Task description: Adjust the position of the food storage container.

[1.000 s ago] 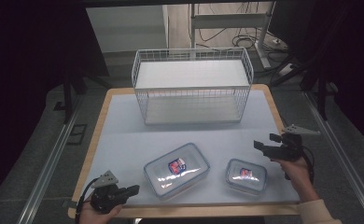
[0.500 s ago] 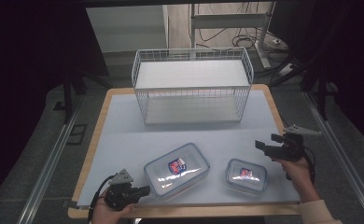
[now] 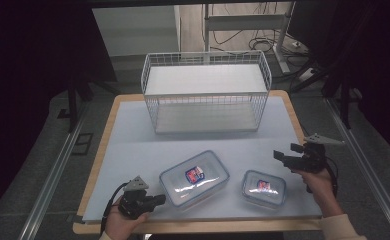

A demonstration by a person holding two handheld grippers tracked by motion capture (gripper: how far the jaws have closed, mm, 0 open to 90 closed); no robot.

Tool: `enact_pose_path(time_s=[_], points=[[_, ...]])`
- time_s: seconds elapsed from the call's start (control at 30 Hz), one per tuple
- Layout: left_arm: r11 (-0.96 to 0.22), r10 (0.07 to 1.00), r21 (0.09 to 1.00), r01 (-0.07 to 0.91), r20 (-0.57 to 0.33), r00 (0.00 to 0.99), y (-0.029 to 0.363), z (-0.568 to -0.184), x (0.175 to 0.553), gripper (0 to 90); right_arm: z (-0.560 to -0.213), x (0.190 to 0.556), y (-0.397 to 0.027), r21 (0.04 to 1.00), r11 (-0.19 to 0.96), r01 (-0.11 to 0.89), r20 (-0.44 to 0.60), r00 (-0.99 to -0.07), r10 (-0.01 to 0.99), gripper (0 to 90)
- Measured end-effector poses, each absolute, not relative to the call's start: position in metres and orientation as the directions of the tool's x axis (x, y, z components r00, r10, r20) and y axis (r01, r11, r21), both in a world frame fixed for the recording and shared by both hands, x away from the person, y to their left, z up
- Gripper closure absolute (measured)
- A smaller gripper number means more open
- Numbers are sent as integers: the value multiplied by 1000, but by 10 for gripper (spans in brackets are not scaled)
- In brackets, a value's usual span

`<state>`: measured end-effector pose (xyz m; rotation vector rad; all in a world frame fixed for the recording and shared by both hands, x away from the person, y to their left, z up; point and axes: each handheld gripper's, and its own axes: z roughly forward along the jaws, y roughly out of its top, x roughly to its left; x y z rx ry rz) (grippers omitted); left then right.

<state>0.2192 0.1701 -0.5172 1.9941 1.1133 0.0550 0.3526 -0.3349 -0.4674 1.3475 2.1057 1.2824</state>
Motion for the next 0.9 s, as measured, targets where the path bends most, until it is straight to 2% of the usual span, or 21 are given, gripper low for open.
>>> enact_pose_path(time_s=[0.73,0.9], points=[[-273,715,675,685,-334,614,137,-515,269,900,-469,353,-334,819,155,552,177,-501,847,150],[-265,712,677,687,-343,612,138,-514,270,900,-469,352,-334,819,157,552,176,-502,847,150]])
